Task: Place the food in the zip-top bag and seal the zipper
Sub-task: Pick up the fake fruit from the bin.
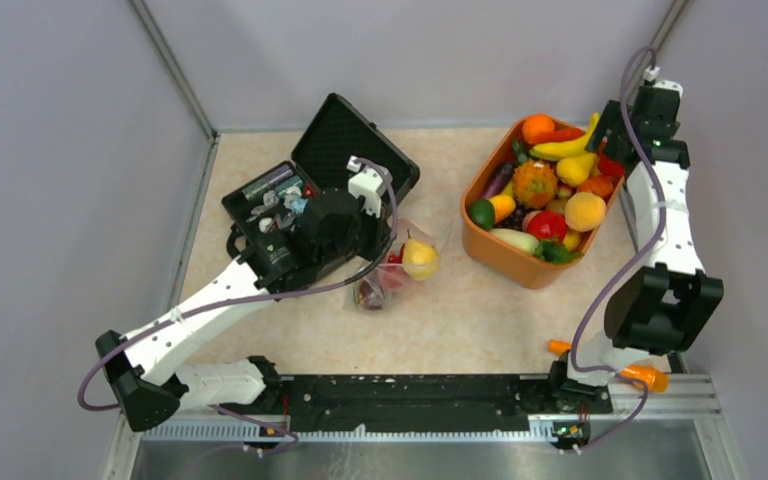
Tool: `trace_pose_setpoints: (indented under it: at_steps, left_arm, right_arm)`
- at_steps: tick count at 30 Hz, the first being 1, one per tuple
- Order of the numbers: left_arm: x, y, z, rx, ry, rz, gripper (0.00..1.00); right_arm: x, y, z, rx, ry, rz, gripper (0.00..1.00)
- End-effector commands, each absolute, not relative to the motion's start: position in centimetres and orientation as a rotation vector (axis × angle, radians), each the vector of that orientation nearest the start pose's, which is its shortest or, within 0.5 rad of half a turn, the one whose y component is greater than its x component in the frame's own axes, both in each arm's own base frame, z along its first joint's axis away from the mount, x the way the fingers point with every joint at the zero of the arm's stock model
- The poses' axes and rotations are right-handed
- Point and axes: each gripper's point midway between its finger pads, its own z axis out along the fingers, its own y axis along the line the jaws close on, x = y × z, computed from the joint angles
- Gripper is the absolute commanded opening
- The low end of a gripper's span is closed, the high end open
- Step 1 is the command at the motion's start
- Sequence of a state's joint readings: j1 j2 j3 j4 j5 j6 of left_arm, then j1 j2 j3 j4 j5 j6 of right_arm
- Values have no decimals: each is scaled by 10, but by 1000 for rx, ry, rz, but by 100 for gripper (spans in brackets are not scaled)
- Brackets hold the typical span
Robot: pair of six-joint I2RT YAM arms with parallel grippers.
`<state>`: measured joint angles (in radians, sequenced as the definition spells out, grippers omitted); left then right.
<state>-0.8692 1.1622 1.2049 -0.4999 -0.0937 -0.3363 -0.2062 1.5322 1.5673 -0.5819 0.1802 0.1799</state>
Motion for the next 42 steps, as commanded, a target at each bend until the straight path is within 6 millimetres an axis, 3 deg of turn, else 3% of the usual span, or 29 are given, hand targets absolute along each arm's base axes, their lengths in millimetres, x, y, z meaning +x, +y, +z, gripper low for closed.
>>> trace_pose_setpoints:
  at_steps: [1,9,13,17,20,22,27,29,33,38,42]
  left_arm:
    - [240,-275,300,486,1942,-673,0]
    - [240,-274,300,492,1941,-668,0]
    - [240,-271,301,493,1942,-653,0]
    - [242,-265,302,481,1942,-624,0]
    - [245,-266,303,476,1937,-625,0]
    - [245,-269,304,483,1939,-634,0]
    - [245,-272,302,484,1945,-643,0]
    - [245,-272,302,480,1945,-641,0]
    - [245,-273,302,482,1946,-650,0]
    - [243,-275,299,482,1957,-666,0]
    - [242,-277,299,480,1963,-682,0]
  right_arm:
    - [432,-133,280,469,2128,-306,82]
    - [443,-144,281,414,2113,-376,82]
    - [456,-155,262,414,2138,-434,79]
    - [460,-150,247,371,2221,-410,73]
    - [467,-144,246,343,2197,-368,71]
    - [468,-143,245,343,2200,-356,61]
    - [459,-138,249,360,2190,-330,54]
    - [456,-130,258,372,2142,-278,48]
    - [443,-101,279,334,2048,-111,46]
    - [422,-48,268,206,2076,171,47]
    - [407,-24,250,189,2139,243,47]
